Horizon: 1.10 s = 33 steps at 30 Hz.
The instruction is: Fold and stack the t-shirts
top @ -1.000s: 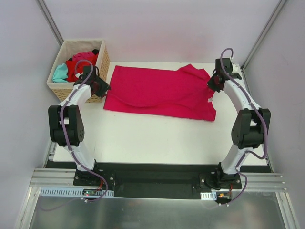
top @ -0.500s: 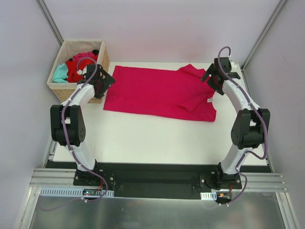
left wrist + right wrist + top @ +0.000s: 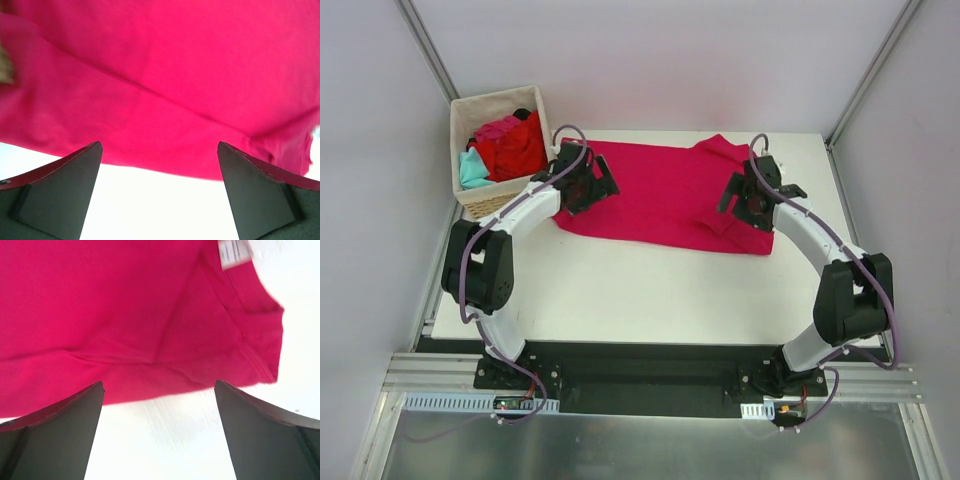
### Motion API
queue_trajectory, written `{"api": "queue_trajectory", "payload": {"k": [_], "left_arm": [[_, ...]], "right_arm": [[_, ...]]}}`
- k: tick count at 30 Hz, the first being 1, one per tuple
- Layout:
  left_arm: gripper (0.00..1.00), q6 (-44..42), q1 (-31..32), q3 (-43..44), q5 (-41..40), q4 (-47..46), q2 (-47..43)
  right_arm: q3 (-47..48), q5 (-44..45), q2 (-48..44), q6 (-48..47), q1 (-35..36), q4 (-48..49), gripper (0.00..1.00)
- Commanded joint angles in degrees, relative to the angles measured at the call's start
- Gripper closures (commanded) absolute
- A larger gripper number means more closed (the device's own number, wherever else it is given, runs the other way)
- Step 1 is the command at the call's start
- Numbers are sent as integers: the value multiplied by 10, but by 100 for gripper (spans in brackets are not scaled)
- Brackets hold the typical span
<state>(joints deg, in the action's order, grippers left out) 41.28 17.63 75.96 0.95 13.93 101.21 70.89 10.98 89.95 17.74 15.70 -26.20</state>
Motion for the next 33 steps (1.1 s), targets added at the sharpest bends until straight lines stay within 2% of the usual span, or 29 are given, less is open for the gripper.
{"api": "queue_trajectory", "payload": {"k": [1, 9, 12, 13, 14, 18, 23, 26, 33], "left_arm": [[1, -23, 10, -3, -2, -4, -17], [1, -46, 10, -32, -53, 7, -59], [1, -66, 10, 2, -4, 6, -39], [1, -71, 16, 15, 46, 2, -17], [1, -78, 22, 29, 62, 1, -6], [1, -90, 64, 112, 107, 1, 48], [1, -79, 70, 163, 132, 2, 130], [1, -74, 53, 168, 129, 0, 157], [1, -59, -58, 91, 144, -12, 137]], "right_arm": [[-30, -15, -8, 4, -1, 18, 3], [-18, -20, -10, 8, 7, 16, 3], [-18, -17, -14, 10, 12, 18, 3], [-19, -16, -15, 10, 13, 17, 4], [-19, -15, -17, 9, 13, 17, 3], [-27, -2, -24, 11, 13, 18, 3], [-23, -1, -25, 8, 13, 13, 3], [-22, 5, -25, 1, 13, 9, 3], [-22, 3, -18, 0, 15, 12, 3]]}}
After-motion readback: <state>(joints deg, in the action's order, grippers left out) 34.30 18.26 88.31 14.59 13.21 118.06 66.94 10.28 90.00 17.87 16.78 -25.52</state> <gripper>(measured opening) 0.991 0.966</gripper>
